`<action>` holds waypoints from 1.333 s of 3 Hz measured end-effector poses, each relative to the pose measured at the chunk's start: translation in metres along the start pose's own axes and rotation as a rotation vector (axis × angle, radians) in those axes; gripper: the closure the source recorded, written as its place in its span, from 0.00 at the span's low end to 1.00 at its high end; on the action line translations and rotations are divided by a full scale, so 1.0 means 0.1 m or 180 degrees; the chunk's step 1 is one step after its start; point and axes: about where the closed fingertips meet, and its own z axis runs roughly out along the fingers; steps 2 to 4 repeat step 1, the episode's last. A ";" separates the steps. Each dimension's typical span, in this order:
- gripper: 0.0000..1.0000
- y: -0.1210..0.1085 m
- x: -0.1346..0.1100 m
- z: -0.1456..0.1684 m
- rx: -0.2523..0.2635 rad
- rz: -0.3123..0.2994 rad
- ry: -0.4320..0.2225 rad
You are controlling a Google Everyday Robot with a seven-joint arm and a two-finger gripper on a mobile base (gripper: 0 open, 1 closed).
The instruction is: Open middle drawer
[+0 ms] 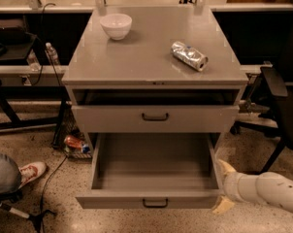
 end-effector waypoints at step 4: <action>0.00 -0.26 0.25 -0.27 0.0227 0.0161 0.0054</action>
Offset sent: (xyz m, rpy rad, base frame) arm 0.0000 0.0000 0.0000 0.0000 0.0000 0.0000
